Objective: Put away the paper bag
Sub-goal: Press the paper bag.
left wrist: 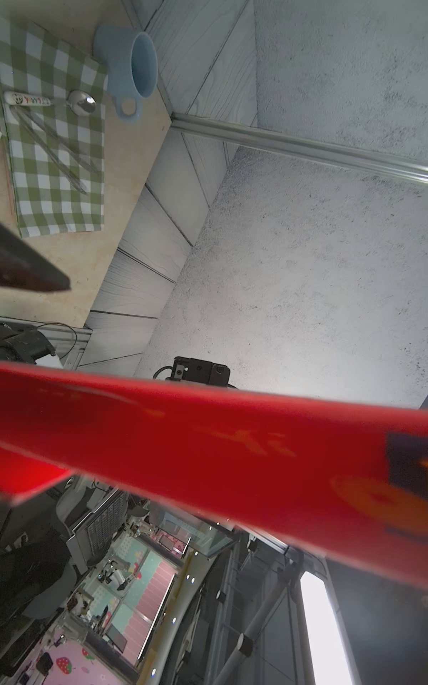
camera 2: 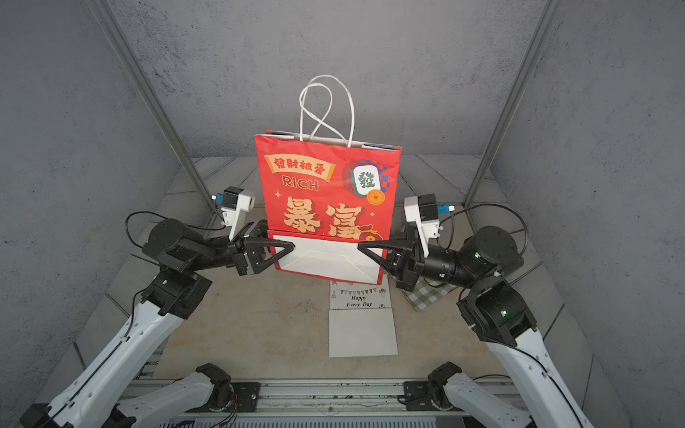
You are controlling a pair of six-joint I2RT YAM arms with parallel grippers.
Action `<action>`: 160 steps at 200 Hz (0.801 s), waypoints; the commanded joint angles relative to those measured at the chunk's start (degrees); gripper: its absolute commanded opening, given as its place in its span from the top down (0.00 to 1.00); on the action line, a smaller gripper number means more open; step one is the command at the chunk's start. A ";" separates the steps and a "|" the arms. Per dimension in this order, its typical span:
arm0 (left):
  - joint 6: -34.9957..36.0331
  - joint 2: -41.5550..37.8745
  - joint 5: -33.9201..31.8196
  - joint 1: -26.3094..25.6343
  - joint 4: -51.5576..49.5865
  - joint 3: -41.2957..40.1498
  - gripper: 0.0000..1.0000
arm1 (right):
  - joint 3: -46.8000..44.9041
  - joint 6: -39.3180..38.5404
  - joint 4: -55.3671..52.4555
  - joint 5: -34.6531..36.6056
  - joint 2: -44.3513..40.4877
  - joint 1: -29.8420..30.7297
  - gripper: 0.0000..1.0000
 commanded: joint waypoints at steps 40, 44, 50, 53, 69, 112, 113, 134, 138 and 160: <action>-4.27 -0.38 0.99 -1.67 8.83 -0.38 0.91 | 0.26 -0.89 -0.81 -2.27 1.11 0.25 1.00; -4.22 -0.33 1.05 -1.79 8.86 -0.31 0.94 | 0.27 -0.83 -0.73 -2.27 1.07 0.24 1.00; -3.91 -0.13 1.21 -1.97 8.76 -0.30 1.00 | 0.35 -0.81 -0.57 -2.27 1.20 0.24 1.00; -3.81 -0.04 1.32 -2.10 8.56 -0.27 1.00 | 0.37 -0.74 -0.48 -2.27 1.27 0.24 1.00; -2.31 0.03 1.54 -2.42 6.80 -0.16 1.00 | 0.68 -0.77 -0.45 -1.80 1.35 0.22 1.00; 2.09 -0.68 2.19 -2.87 1.40 0.08 1.00 | 2.36 -0.99 -0.29 2.37 1.62 0.23 0.59; 2.14 -0.70 2.22 -2.87 1.36 0.08 1.00 | 2.47 -0.99 -0.24 2.33 1.63 0.23 0.60; 2.55 -0.72 2.46 -3.03 0.57 0.08 1.00 | 4.31 -1.47 0.40 1.76 2.57 0.20 0.84; 2.75 -0.81 2.43 -3.02 0.32 0.04 1.00 | 4.60 -1.51 0.50 1.71 2.69 0.23 0.90; 3.51 -1.11 2.50 -3.22 -0.92 -0.20 1.00 | 5.34 -2.02 0.86 1.34 3.07 0.26 1.00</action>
